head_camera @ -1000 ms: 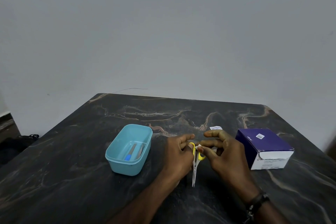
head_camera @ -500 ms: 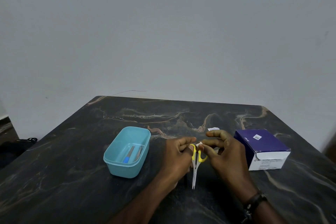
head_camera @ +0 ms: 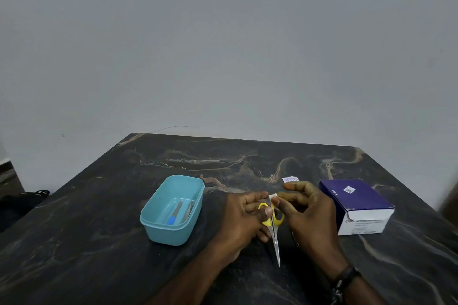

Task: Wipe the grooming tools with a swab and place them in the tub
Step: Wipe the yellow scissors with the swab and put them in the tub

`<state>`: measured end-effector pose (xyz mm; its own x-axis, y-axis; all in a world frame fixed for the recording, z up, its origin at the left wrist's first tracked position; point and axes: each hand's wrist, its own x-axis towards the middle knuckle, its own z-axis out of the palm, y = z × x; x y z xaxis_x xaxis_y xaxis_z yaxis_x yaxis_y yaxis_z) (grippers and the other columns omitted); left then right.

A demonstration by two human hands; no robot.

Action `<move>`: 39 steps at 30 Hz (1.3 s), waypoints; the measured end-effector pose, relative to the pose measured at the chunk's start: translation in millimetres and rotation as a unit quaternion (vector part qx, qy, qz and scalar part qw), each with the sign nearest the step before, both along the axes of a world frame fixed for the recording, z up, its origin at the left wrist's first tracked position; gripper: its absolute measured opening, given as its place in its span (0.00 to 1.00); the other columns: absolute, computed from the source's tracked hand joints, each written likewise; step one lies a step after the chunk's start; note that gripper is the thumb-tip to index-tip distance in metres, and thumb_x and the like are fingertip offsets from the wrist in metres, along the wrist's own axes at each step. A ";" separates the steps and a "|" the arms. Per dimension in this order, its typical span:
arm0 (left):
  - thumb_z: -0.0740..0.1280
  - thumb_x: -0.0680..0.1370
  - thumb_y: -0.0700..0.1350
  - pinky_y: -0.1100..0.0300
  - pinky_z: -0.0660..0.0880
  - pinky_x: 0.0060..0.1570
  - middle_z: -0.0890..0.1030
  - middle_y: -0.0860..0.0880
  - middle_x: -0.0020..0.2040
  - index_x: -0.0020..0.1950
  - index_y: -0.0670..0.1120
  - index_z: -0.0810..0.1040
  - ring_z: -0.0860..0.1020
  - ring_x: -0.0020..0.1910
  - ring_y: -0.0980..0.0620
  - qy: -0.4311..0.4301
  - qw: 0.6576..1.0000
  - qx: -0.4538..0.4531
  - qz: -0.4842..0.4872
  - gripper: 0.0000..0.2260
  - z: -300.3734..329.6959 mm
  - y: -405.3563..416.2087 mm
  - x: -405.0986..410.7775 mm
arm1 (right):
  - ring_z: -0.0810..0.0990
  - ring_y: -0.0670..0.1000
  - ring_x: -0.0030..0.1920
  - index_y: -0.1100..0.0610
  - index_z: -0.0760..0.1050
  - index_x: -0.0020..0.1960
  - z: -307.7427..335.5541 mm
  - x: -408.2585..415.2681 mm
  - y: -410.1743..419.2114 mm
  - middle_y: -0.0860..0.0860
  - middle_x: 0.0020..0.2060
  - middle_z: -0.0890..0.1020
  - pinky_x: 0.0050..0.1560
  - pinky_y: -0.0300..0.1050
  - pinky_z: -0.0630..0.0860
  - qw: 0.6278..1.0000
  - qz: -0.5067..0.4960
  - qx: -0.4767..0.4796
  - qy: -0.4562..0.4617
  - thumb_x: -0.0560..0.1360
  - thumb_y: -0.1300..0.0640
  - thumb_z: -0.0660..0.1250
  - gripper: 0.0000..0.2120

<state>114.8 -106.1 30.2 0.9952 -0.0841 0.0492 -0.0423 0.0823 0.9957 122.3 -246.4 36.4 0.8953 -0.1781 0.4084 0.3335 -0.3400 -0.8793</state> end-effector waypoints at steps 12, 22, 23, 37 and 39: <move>0.66 0.77 0.33 0.54 0.83 0.40 0.84 0.40 0.43 0.52 0.43 0.81 0.84 0.41 0.40 -0.010 0.992 -0.118 0.033 0.08 36.4 14.0 -5.5 | 0.85 0.41 0.38 0.54 0.78 0.49 10.5 5.6 -13.3 0.51 0.39 0.86 0.38 0.28 0.78 0.980 -0.032 0.185 -0.059 0.68 0.65 0.76 0.13; 0.76 0.70 0.39 0.71 0.77 0.37 0.85 0.57 0.38 0.43 0.51 0.85 0.82 0.36 0.61 -0.195 0.898 0.151 0.365 0.07 74.7 111.5 -51.1 | 0.84 0.42 0.35 0.56 0.77 0.48 10.6 6.0 -11.1 0.50 0.35 0.86 0.37 0.28 0.77 0.974 -0.019 0.217 -0.064 0.68 0.67 0.75 0.13; 0.76 0.69 0.40 0.68 0.78 0.38 0.85 0.58 0.36 0.41 0.51 0.84 0.82 0.36 0.61 -0.184 0.887 0.203 0.372 0.07 70.4 120.7 -54.8 | 0.84 0.42 0.36 0.56 0.77 0.48 10.3 5.9 -10.3 0.50 0.35 0.86 0.38 0.29 0.78 0.974 -0.020 0.215 -0.063 0.68 0.66 0.76 0.13; 0.73 0.72 0.46 0.48 0.62 0.71 0.82 0.53 0.59 0.45 0.49 0.86 0.65 0.73 0.47 -0.094 0.744 0.611 0.254 0.04 37.5 123.5 -27.9 | 0.85 0.43 0.37 0.53 0.78 0.47 9.7 6.5 -11.9 0.48 0.35 0.86 0.36 0.30 0.78 0.980 -0.030 0.188 -0.052 0.68 0.64 0.76 0.12; 0.71 0.74 0.50 0.49 0.59 0.73 0.80 0.55 0.62 0.49 0.51 0.86 0.61 0.75 0.48 -0.067 0.715 0.657 0.230 0.07 42.6 117.9 -25.1 | 0.84 0.42 0.36 0.53 0.78 0.47 9.4 6.9 -12.0 0.49 0.36 0.86 0.37 0.30 0.78 0.982 -0.035 0.179 -0.050 0.68 0.65 0.76 0.12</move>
